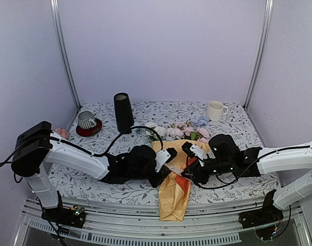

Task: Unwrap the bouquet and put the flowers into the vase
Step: Untie the half-tied ribbon from the folded wrapping paper.

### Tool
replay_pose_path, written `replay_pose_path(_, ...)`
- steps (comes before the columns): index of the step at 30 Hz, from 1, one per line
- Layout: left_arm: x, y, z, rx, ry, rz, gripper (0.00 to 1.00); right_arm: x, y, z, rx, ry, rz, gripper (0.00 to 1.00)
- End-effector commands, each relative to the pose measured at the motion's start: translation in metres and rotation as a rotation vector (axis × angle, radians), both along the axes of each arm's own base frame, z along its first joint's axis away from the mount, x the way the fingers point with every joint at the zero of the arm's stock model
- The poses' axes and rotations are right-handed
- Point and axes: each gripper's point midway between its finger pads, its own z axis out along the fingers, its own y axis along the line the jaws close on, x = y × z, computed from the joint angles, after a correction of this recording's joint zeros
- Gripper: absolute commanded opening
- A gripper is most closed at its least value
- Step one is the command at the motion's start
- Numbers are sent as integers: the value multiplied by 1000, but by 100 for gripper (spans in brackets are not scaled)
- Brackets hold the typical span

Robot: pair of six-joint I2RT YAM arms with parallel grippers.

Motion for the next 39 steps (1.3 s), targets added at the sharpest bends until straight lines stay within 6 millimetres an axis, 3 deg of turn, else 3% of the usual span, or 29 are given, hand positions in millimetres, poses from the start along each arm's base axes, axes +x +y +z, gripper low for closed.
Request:
replay_pose_path(1, 3, 2, 13, -38, 6, 55, 0, -4, 3, -6, -5, 11, 18, 24)
replay_pose_path(10, 16, 19, 7, -87, 101, 131, 0, -1, 1, -6, -12, 4, 0, 23)
replay_pose_path(29, 14, 20, 11, -194, 195, 91, 0, 11, 15, 0, -30, -26, 16, 25)
replay_pose_path(39, 12, 21, 15, -200, 186, 78, 0, 15, 22, -13, -86, -19, 27, 26)
